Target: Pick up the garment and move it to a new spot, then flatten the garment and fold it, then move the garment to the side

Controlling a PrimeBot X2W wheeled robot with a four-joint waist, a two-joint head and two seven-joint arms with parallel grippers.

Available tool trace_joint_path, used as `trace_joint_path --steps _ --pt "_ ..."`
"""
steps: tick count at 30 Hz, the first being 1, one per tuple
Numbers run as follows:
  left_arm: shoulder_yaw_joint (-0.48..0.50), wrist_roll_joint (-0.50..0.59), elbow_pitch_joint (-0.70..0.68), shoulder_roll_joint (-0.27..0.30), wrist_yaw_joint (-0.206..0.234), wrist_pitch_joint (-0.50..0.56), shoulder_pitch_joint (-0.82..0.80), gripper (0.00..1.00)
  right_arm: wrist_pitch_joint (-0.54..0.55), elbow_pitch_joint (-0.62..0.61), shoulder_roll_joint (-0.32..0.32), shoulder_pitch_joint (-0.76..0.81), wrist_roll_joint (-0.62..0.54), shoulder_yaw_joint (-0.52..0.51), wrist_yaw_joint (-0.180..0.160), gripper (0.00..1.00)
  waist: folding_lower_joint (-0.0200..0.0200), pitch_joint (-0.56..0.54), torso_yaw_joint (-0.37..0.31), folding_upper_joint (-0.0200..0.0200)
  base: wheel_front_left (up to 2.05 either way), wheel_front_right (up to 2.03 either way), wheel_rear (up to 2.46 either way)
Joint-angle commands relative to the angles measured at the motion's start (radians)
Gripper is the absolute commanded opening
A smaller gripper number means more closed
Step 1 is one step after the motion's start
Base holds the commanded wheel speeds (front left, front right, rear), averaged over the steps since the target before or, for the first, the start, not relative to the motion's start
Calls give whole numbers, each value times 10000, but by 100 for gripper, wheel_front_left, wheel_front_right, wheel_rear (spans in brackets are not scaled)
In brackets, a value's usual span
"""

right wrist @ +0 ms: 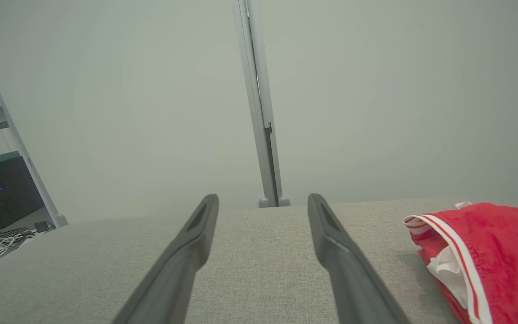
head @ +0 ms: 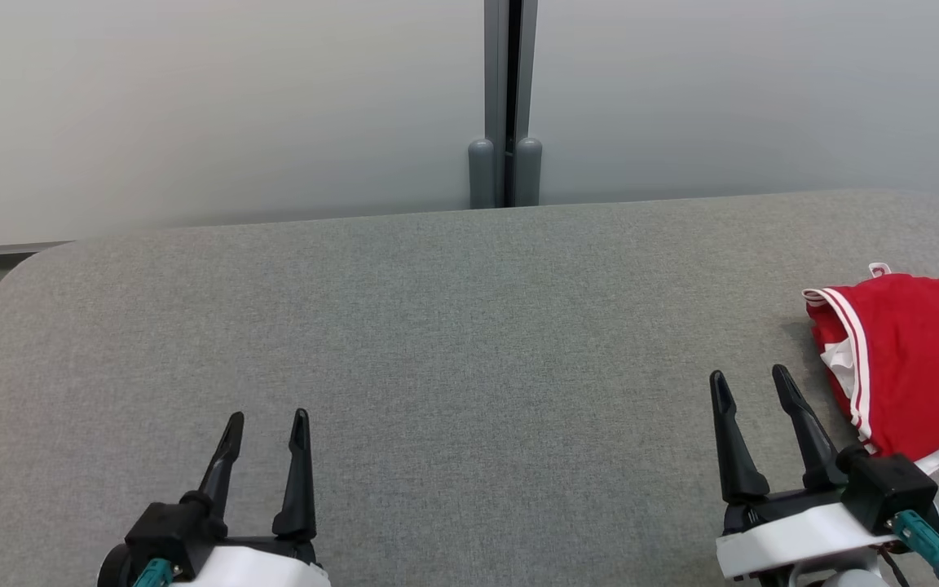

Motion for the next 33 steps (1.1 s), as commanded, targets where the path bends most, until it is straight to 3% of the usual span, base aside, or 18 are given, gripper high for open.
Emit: trace_joint_path --steps 1,2,33 --pt "119 131 -132 40 109 6 48 100 -8 14 -11 -65 57 16 -19 100 0 2 -3 0 0 0 0" --pt "73 151 -94 -6 84 -4 11 0 0 29 0 13 2 13 0 0 0 3 -3 0 0 0 0" --pt "764 -4676 382 179 -531 1130 -515 0 1059 146 -237 -122 5120 -553 -4 0 0 25 -22 0 0 0 0"
